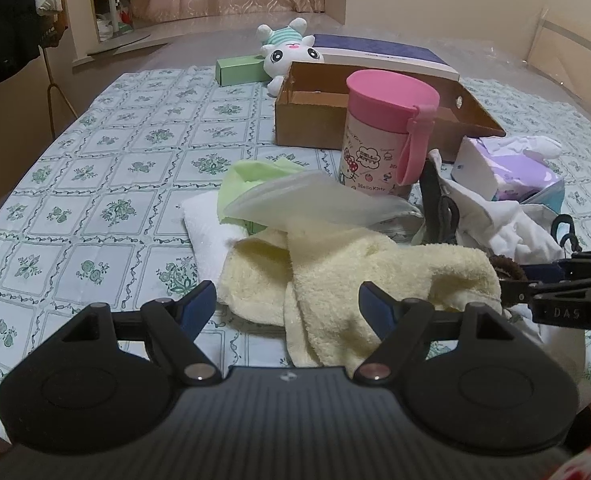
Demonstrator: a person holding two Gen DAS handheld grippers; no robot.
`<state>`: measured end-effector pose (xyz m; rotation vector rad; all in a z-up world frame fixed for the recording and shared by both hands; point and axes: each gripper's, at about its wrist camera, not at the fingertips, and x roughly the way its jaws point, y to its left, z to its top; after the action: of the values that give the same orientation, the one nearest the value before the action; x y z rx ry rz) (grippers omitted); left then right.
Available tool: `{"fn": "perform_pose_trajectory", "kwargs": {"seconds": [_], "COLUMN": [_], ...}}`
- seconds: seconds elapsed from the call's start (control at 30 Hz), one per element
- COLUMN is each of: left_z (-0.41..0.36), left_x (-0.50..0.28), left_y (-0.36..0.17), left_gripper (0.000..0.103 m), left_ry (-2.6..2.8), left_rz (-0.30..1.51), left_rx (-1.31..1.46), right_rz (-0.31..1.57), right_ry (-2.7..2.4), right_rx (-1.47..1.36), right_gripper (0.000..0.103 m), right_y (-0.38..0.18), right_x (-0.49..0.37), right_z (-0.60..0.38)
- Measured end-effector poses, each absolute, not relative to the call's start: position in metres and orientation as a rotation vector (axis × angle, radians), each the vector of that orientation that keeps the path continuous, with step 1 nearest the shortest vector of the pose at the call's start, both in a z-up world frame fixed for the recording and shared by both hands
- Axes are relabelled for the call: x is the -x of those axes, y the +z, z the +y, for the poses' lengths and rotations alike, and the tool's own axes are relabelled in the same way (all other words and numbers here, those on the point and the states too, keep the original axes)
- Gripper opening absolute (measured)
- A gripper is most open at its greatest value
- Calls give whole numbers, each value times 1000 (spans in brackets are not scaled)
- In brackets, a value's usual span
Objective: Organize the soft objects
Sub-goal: 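Reach the right gripper to the brown hair tie and grasp it, then carry the brown hair tie into the cardboard box and release it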
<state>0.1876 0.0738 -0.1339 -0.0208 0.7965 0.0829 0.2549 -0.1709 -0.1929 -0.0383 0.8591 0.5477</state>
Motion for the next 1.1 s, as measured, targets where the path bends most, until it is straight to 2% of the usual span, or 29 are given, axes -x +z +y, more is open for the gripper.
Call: {"fn": "perform_pose_trajectory", "kwargs": {"seconds": [0.07, 0.1, 0.13, 0.2, 0.3, 0.43, 0.7, 0.77, 0.87, 0.97, 1.03, 1.1], "left_z": [75, 75, 75, 74, 76, 76, 66, 61, 57, 54, 53, 54], "left_x": [-187, -188, -188, -189, -188, -189, -208, -215, -222, -229, -230, -228], "left_y": [-133, -133, -132, -131, -128, -124, -125, -128, -133, -139, -143, -144], "left_gripper": [77, 77, 77, 76, 70, 69, 67, 64, 59, 41, 22, 14], "left_ry": [76, 74, 72, 74, 72, 65, -1, -45, -117, -157, -167, -171], "left_rz": [789, 786, 783, 780, 768, 744, 649, 641, 632, 641, 648, 654], "left_rx": [22, 19, 14, 2, -6, -53, -315, -380, -438, -487, -511, -504], "right_rz": [857, 852, 848, 844, 819, 785, 764, 773, 787, 803, 814, 822], "right_ry": [553, 559, 568, 580, 580, 577, 538, 519, 486, 449, 432, 422], "right_rx": [51, 60, 70, 72, 75, 35, -54, -69, -93, -113, -124, -135], "right_gripper": [37, 33, 20, 11, 10, 10, 10, 10, 10, 10, 10, 10], "right_y": [-192, -191, -191, -189, -182, -167, -142, -139, -139, -143, -145, -147], "right_x": [-254, -253, -252, -251, -249, -247, -257, -260, -264, -264, -263, -261], "right_z": [-170, -170, -169, -169, -171, -178, -193, -198, -208, -218, -224, -229]}}
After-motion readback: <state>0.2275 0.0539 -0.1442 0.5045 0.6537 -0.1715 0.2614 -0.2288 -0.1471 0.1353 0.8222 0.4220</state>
